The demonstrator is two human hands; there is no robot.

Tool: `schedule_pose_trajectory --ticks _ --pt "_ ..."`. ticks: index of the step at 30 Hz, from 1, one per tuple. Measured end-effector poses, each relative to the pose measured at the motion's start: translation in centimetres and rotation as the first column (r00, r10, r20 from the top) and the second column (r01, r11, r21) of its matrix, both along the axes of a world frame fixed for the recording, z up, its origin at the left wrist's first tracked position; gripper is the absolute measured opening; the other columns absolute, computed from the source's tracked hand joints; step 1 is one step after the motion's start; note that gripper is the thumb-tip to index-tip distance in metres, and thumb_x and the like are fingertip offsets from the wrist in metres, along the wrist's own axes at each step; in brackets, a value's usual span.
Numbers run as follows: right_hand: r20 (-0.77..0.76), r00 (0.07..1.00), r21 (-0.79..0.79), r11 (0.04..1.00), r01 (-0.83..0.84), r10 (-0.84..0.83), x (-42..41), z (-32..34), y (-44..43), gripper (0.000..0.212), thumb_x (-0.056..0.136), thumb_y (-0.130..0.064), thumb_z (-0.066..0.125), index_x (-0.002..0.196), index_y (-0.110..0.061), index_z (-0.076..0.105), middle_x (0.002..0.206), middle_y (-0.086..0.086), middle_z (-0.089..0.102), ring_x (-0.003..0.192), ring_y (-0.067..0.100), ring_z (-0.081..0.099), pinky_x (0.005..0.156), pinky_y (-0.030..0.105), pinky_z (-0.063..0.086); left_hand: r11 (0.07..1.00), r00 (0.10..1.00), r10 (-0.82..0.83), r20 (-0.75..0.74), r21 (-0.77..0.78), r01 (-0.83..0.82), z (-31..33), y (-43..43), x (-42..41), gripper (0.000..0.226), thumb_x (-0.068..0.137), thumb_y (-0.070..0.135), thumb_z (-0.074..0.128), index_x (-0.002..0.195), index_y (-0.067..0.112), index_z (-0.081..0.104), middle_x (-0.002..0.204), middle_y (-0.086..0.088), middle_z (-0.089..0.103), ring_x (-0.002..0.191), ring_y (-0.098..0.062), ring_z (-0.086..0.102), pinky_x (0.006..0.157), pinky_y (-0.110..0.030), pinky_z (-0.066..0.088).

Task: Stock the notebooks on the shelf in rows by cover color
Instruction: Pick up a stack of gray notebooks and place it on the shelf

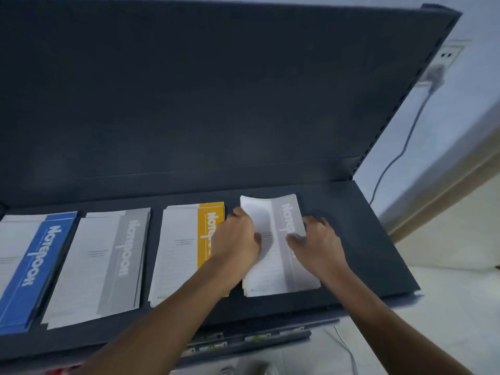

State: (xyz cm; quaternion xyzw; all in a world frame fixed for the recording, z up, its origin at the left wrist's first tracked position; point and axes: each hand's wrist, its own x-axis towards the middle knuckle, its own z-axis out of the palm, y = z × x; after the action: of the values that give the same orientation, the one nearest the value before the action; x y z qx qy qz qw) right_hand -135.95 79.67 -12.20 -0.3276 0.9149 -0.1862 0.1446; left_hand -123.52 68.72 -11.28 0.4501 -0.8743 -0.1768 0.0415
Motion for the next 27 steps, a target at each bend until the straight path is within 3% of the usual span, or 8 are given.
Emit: schedule_pose_trajectory --ticks 3,7,16,20,24,27 --pt "0.028 0.999 0.026 0.999 -0.046 0.046 -0.9 -0.4 -0.5 0.025 0.090 -0.032 0.059 0.105 -0.012 0.059 0.112 0.003 0.051 0.084 0.025 0.059 0.068 0.036 0.049 0.999 0.999 0.043 0.018 0.003 -0.043 -0.3 -0.2 -0.4 0.049 0.093 0.031 0.067 0.125 0.001 0.047 0.111 -0.013 0.066 0.100 -0.031 0.066 0.068 -0.030 0.044" --pt "0.018 0.996 0.060 0.994 -0.089 0.088 -1.4 -0.9 -0.7 0.025 0.092 -0.033 0.060 0.102 -0.011 0.055 0.110 0.004 0.050 0.082 0.024 0.058 0.065 0.033 0.045 0.998 0.998 0.059 -0.010 0.011 -0.059 -1.2 0.0 -0.5 0.046 0.092 0.032 0.068 0.122 0.002 0.050 0.112 -0.012 0.065 0.098 -0.029 0.066 0.072 -0.033 0.054" --pt "0.034 0.990 0.059 0.989 -0.139 0.137 -2.8 -1.4 -0.5 0.025 0.089 -0.035 0.063 0.093 -0.012 0.053 0.098 0.000 0.051 0.075 0.018 0.055 0.055 0.029 0.037 0.991 0.988 0.127 -0.091 -0.020 -0.129 -2.1 1.0 -1.0 0.052 0.090 0.026 0.072 0.129 0.011 0.041 0.116 -0.008 0.066 0.101 -0.027 0.068 0.072 -0.029 0.053" --pt "0.038 0.989 0.052 0.988 -0.145 0.143 -3.2 -1.6 -0.8 0.025 0.088 -0.036 0.063 0.091 -0.013 0.054 0.096 -0.001 0.052 0.074 0.017 0.056 0.056 0.030 0.041 0.989 0.988 0.130 -0.082 -0.058 -0.135 -2.4 1.2 -1.0 0.050 0.093 0.029 0.069 0.131 0.010 0.043 0.119 -0.009 0.065 0.104 -0.027 0.066 0.077 -0.030 0.055" --pt "-0.083 0.980 0.099 0.980 -0.170 0.179 -2.8 -1.3 -1.1 0.026 0.089 -0.037 0.060 0.093 -0.012 0.053 0.101 0.002 0.053 0.081 0.020 0.056 0.061 0.031 0.043 0.989 0.994 0.090 -0.053 -0.111 -0.096 -2.5 1.2 -0.6 0.047 0.097 0.032 0.061 0.134 0.008 0.044 0.123 -0.011 0.062 0.109 -0.028 0.062 0.080 -0.032 0.055" --pt "-0.232 0.944 0.120 0.970 -0.211 0.234 -1.9 -0.3 -2.1 0.034 0.094 -0.037 0.059 0.114 -0.011 0.057 0.116 0.005 0.053 0.104 0.023 0.056 0.064 0.032 0.042 0.989 0.998 0.038 -0.047 -0.144 -0.045 -1.8 0.7 0.5 0.039 0.100 0.033 0.055 0.130 0.009 0.048 0.121 -0.010 0.060 0.109 -0.027 0.060 0.076 -0.032 0.048"
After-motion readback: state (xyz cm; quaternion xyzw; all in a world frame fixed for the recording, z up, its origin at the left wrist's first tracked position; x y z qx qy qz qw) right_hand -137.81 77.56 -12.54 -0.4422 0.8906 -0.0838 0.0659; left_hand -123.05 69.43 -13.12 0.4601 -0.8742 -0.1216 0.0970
